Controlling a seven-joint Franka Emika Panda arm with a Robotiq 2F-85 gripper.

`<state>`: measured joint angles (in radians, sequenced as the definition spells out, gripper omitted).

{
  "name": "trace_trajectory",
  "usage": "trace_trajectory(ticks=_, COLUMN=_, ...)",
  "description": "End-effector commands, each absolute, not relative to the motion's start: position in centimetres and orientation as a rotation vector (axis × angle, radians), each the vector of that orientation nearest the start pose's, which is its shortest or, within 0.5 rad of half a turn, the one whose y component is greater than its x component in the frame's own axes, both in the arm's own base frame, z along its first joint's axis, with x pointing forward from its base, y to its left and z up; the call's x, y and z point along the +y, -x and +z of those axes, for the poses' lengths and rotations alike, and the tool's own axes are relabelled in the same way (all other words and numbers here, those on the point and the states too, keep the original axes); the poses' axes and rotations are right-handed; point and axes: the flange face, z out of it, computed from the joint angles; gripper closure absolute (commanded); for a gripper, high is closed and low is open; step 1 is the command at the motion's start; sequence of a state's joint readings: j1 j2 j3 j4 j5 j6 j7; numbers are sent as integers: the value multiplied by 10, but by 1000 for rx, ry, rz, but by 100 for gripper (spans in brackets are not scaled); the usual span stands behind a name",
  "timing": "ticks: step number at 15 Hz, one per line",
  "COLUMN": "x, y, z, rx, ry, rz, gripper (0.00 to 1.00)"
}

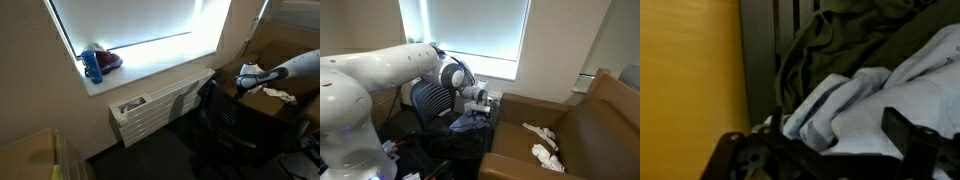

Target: Move the blue shirt to the armrest of the brown couch

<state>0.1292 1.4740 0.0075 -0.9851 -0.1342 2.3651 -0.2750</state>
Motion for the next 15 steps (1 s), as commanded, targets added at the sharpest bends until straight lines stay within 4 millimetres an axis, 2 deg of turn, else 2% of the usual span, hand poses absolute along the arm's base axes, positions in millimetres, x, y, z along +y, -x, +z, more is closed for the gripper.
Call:
trace_trajectory(ticks=1, x=87, y=-698, z=-85, rx=-757, ry=3190, rz=108, gripper=0)
trace_trajectory(ticks=2, x=88, y=-696, z=-86, rx=-756, ry=3154, rz=132, gripper=0)
trace_trajectory(ticks=3, x=92, y=-695, z=-85, rx=-827, ry=3049, rz=161, gripper=0)
trace_trajectory(ticks=7, x=105, y=-696, z=-80, rx=-1060, ry=2840, rz=111, gripper=0)
trace_trajectory(ticks=8, x=106, y=-697, z=-81, rx=-987, ry=2937, rz=118, gripper=0)
trace_trajectory(ticks=12, x=107, y=-698, z=-80, rx=-993, ry=2930, rz=113, gripper=0)
trace_trajectory(ticks=15, x=94, y=-699, z=-85, rx=-878, ry=3037, rz=15, gripper=0)
